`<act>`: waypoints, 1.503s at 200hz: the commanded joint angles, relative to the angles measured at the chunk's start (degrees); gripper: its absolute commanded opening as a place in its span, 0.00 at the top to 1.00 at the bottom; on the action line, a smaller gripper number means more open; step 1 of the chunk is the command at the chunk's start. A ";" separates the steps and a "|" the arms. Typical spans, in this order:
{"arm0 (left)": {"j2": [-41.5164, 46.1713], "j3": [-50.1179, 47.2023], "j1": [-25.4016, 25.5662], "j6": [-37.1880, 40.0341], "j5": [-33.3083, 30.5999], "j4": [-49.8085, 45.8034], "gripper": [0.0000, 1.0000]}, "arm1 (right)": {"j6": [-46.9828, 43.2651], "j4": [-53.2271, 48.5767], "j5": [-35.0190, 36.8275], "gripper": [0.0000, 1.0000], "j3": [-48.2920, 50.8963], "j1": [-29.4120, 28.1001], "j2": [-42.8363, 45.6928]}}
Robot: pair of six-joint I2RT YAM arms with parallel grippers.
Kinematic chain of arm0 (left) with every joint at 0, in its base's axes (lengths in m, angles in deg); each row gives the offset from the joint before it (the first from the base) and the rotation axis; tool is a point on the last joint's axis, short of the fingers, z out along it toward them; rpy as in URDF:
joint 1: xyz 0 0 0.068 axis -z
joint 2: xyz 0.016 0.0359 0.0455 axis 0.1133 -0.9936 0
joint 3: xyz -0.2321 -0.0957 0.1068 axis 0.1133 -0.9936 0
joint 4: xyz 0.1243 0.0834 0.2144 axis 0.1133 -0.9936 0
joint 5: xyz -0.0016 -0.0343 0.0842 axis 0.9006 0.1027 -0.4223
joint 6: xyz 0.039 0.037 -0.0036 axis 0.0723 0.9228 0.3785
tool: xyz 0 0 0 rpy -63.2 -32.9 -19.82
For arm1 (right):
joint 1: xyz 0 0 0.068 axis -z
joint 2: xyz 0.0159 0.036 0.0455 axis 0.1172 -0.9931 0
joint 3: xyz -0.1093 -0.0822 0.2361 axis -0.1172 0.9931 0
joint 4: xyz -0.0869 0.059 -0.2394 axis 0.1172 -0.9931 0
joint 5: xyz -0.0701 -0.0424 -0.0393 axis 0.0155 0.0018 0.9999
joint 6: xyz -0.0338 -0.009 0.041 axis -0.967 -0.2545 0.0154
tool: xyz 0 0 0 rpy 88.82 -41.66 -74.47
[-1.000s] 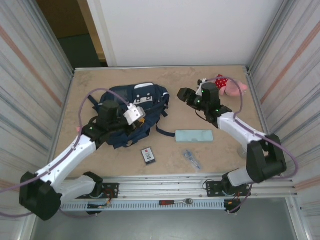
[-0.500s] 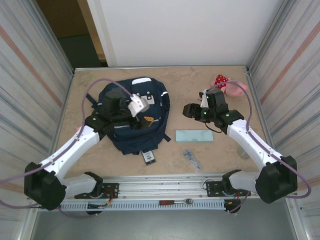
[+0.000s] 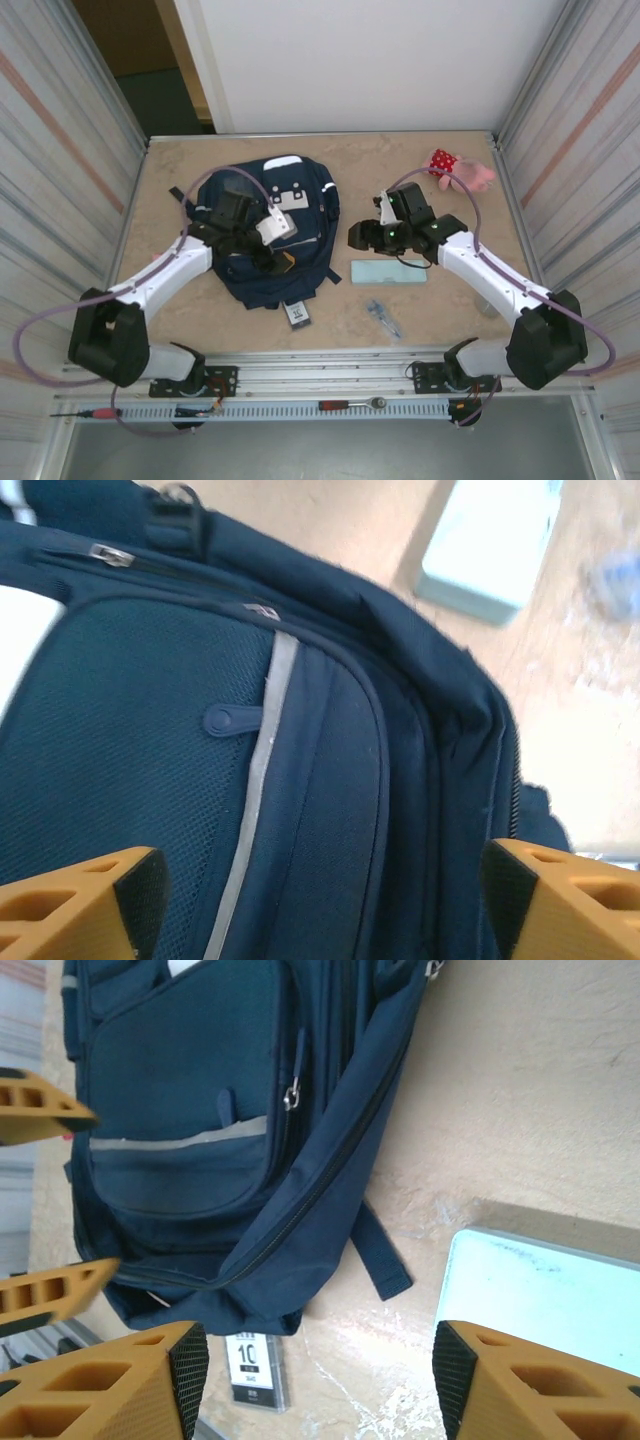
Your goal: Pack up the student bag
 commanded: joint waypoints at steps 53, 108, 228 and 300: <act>-11.72 3.88 3.09 13.50 -5.29 3.48 0.09 | -0.93 1.61 -0.29 0.36 -0.35 -1.54 -1.14; -18.48 5.02 5.72 12.01 -11.34 5.01 0.28 | 0.58 3.81 -1.62 0.36 1.42 -1.73 -0.64; 0.04 15.10 0.56 -4.24 -3.05 -1.48 1.00 | 19.08 11.56 7.48 0.35 4.60 -11.03 5.60; 1.10 17.74 0.53 -8.25 -0.99 -2.42 1.00 | 31.02 19.68 7.08 0.33 2.08 -17.46 -5.87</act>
